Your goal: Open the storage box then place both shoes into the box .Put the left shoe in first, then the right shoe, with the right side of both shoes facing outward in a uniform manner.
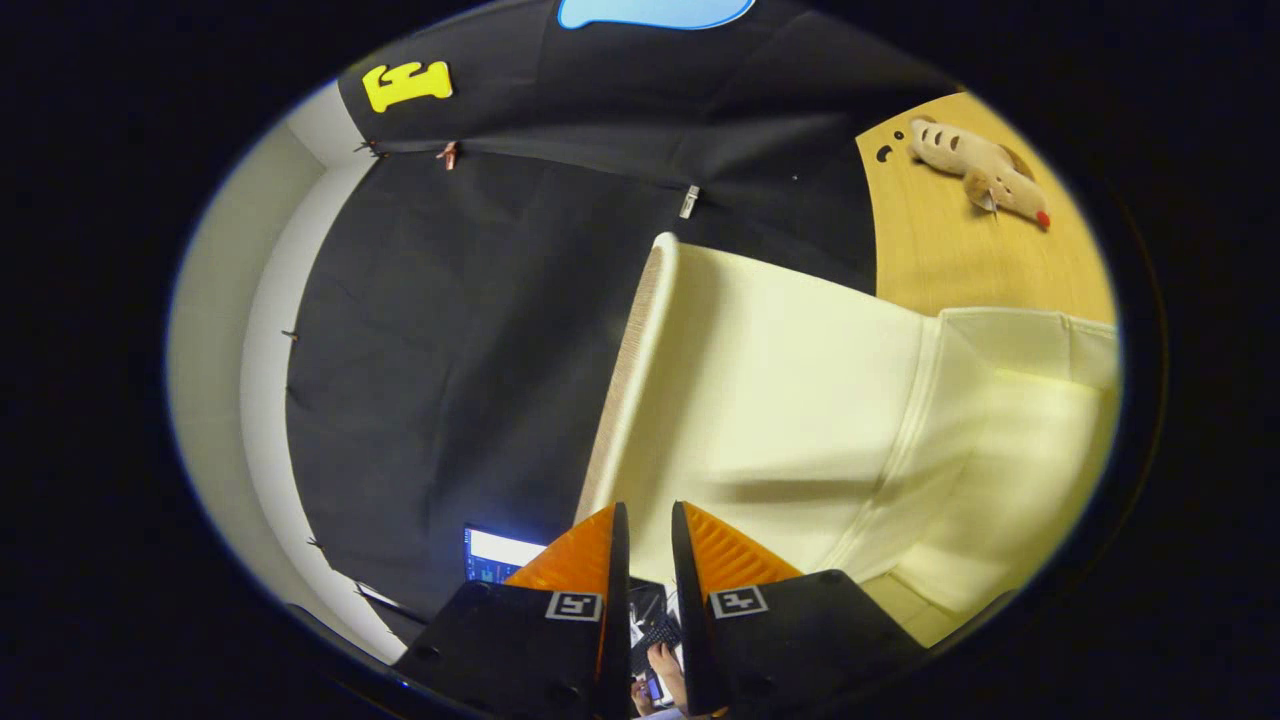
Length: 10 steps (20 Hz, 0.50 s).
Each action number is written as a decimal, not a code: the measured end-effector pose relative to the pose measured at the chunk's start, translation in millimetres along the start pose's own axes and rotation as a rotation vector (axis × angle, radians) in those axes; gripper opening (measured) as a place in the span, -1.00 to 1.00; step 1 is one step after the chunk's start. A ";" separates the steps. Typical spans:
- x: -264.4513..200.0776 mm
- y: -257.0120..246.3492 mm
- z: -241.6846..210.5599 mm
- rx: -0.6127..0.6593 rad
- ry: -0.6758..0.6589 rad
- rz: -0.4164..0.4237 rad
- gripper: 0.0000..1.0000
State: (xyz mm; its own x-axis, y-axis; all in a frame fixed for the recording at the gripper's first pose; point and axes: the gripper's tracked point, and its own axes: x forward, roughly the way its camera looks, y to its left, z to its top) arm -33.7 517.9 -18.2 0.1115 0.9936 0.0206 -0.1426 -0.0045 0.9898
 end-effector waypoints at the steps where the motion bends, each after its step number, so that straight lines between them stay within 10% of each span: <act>1: 1.8 -1.7 -1.2 0.000 0.007 -0.003 -0.34; 5: 1.4 -7.2 -0.4 -0.013 0.010 -0.018 0.58; 10: -21.3 -30.4 9.6 -0.082 -0.021 -0.115 0.86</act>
State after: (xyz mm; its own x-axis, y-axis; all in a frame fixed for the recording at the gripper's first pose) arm -22.3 495.7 -47.4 0.1525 0.9843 -0.0885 -0.2078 0.1195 0.9708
